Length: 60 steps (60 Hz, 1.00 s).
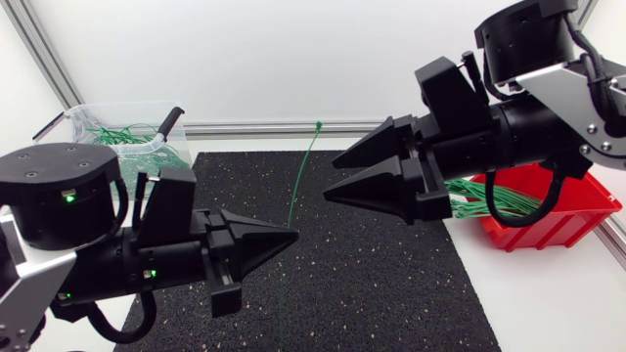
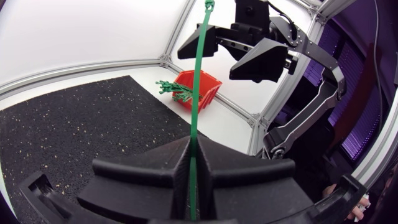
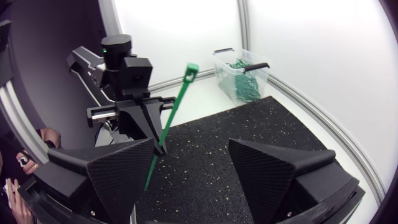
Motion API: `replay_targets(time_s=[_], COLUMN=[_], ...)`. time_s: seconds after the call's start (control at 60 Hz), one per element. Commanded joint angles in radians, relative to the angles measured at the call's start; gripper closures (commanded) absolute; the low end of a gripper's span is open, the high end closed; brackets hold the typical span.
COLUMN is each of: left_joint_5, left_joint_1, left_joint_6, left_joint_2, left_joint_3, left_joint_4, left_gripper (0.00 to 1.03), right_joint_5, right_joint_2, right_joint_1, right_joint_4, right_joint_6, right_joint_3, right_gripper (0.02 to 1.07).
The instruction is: Take a green cable tie from the red box, thread the tail through the head to close it, then place it in the transparent bin on the left.
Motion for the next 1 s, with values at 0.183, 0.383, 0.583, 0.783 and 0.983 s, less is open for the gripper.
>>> replay_targets(time_s=[0.183,0.383,0.583,0.783,0.983], left_joint_5=[0.102,0.160,0.178,0.178,0.180], left_joint_1=[-0.017,-0.028,-0.026,-0.025,-0.026], left_joint_6=[-0.002,-0.032,-0.033,-0.033,-0.033], left_joint_2=[0.041,0.027,0.035,0.050,0.060], left_joint_3=[0.064,0.078,0.076,0.081,0.082], left_joint_4=[-0.033,-0.048,-0.045,-0.045,-0.045], left_gripper=[1.00,1.00,1.00,1.00,1.00], right_joint_5=[-0.100,-0.199,-0.240,-0.251,-0.252], right_joint_2=[0.104,0.124,0.127,0.130,0.133], right_joint_1=[0.008,0.012,0.034,0.060,0.083], right_joint_4=[-0.073,-0.091,-0.102,-0.114,-0.116], right_joint_6=[-0.221,-0.277,-0.300,-0.313,-0.313], right_joint_3=[0.007,0.010,0.013,0.018,0.015], right_gripper=[0.21,0.31,0.41,0.60,0.63])
